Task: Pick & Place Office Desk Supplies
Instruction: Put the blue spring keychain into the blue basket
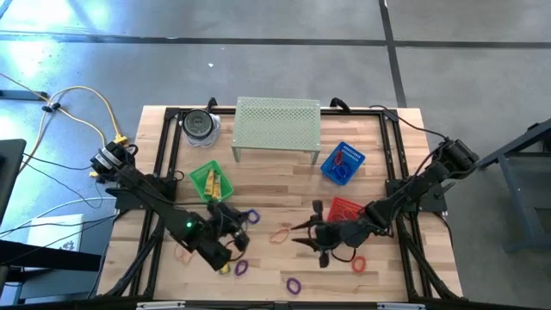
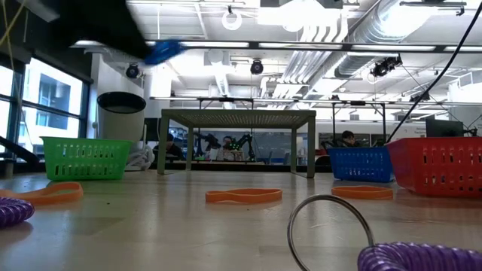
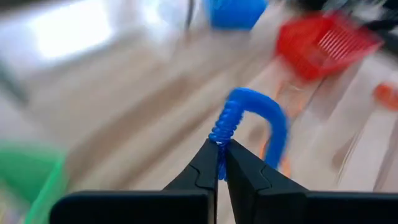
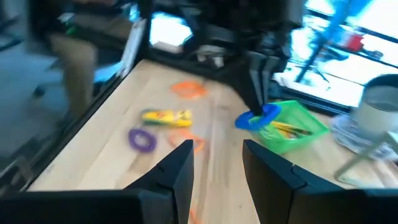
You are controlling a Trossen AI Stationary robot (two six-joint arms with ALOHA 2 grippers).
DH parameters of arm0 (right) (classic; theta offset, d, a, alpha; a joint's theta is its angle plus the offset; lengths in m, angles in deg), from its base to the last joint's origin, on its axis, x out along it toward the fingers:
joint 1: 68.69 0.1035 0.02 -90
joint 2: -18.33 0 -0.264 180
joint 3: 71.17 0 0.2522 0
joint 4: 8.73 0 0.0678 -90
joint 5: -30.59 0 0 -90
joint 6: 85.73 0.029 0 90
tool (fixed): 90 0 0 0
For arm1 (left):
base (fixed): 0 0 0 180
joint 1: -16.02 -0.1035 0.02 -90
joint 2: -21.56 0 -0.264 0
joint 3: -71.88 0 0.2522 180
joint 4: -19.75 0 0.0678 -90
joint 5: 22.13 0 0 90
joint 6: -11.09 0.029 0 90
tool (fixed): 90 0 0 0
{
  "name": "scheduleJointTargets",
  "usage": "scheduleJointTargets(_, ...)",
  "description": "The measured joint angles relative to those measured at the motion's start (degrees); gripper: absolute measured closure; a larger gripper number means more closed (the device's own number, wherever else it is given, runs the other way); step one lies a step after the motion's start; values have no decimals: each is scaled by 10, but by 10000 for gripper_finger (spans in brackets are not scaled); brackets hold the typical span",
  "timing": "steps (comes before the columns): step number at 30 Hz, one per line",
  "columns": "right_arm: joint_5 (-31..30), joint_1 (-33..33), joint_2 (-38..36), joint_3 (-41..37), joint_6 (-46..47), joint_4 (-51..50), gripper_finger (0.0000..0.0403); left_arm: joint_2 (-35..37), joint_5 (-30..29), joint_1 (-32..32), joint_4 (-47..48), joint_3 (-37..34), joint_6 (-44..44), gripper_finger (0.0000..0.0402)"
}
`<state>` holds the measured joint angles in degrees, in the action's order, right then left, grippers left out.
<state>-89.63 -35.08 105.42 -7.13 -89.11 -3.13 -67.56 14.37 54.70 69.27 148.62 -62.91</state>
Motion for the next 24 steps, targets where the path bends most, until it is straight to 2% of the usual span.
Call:
scheduleJointTargets(3,-3,-14,0,0,47,7,276,-13,-35,-20,-121,0,150,394)
scheduleJointTargets(6,53,-32,0,0,82,7,276,-36,-37,-40,-232,0,279,394)
scheduleJointTargets(9,93,-47,0,0,98,7,276,-56,-41,-46,-291,1,376,394)
scheduleJointTargets(14,67,-63,0,0,111,10,276,-72,-94,-35,-305,1,400,394)
scheduleJointTargets(19,14,-88,0,0,192,-35,276,-79,-136,-24,-309,1,415,394)
scheduleJointTargets(24,88,-124,0,0,256,-60,274,-83,-143,-24,-320,1,437,394)
